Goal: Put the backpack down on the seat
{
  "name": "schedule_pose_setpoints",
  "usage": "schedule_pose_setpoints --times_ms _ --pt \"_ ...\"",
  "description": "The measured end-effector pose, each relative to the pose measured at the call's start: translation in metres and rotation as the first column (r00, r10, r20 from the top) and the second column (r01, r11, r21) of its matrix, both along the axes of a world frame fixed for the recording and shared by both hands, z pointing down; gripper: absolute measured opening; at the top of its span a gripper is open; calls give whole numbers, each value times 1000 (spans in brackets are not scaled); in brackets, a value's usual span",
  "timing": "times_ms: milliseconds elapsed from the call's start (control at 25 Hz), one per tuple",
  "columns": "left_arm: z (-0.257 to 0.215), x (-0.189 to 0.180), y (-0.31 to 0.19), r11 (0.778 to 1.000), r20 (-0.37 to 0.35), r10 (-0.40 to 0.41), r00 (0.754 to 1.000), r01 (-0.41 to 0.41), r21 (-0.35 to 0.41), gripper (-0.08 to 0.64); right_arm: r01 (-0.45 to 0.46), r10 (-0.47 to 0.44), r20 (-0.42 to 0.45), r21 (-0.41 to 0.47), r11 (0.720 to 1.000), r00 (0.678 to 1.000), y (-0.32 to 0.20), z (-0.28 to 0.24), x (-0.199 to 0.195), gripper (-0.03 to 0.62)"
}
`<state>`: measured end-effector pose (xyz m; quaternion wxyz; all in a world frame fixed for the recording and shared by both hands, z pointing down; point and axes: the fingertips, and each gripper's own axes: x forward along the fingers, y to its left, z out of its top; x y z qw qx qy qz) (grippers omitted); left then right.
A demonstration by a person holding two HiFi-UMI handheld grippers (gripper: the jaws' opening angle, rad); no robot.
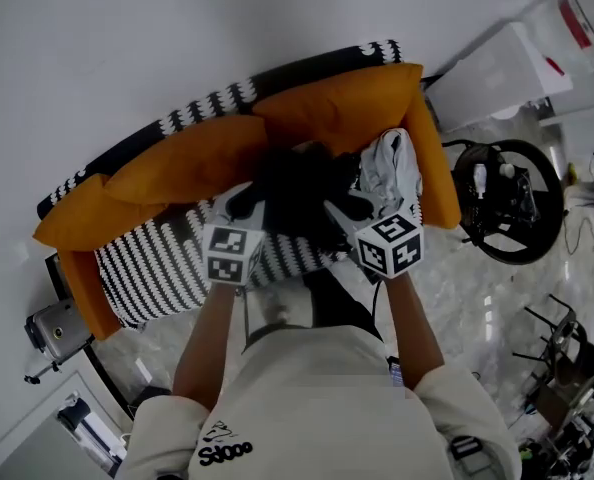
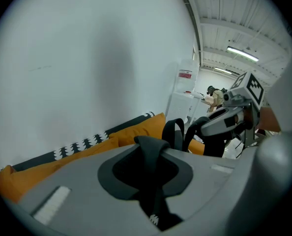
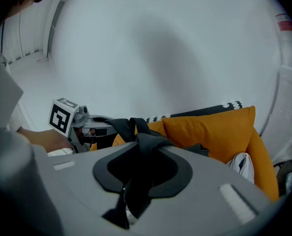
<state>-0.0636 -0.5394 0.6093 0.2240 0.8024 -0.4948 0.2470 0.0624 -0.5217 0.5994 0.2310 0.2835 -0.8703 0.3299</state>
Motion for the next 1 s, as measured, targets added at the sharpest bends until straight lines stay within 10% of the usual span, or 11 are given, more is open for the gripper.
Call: schedule_pose_setpoints --times_ms 1000 --pt "78 17 -83 998 25 -62 998 62 -22 69 -157 156 -12 -95 983 988 -82 87 55 170"
